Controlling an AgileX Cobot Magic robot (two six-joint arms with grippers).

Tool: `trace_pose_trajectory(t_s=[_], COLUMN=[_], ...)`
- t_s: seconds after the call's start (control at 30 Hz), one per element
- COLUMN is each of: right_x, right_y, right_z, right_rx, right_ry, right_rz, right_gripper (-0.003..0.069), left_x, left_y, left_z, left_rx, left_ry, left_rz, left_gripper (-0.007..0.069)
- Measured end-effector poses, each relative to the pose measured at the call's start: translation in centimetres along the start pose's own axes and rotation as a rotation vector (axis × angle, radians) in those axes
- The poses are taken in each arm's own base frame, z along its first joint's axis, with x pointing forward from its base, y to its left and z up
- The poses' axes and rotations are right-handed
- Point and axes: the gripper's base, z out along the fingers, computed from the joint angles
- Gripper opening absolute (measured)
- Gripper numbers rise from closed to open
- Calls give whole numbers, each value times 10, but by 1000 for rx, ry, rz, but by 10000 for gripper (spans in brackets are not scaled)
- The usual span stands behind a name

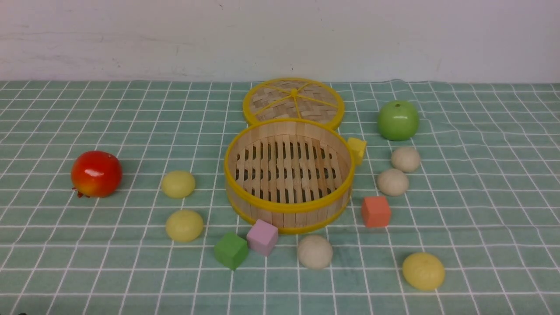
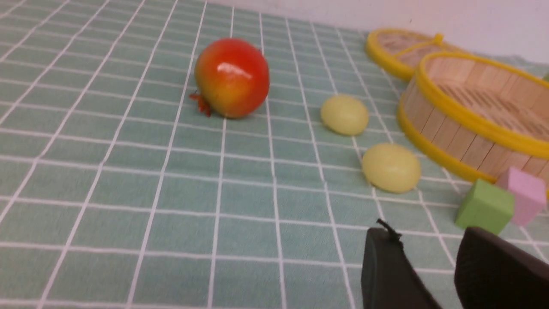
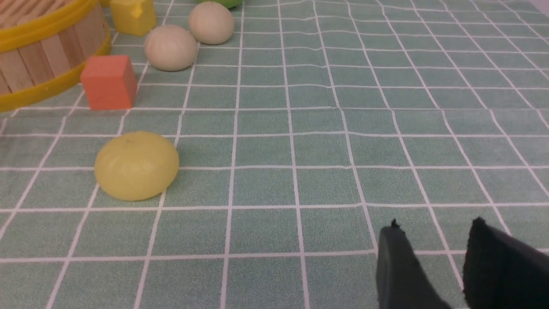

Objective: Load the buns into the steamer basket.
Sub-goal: Use the left arm to grab a steamed stuffed bun

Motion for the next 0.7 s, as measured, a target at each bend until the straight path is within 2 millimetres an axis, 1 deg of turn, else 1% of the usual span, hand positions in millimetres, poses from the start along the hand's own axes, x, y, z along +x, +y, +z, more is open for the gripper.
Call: trace_pose_trajectory(t_s=[0.23,0.5,0.6,0.7], right_x=[0,0,0,0], right_y=[0,0,0,0], right_z=[0,0,0,0], right_rx=[0,0,0,0], right_ry=[0,0,0,0], right_rz=[0,0,0,0], right_gripper=[239,239,239,239], left_x=[-10,-13,-18,-30], left_y=[-4,-6,-8,-13], left_z=[-1,-1,-2,-6], left_rx=[46,62,88,156], left_ry=[-105,-142,-196,-328], left_rz=[0,-6,-26,-67], left_gripper=[238,238,238,238])
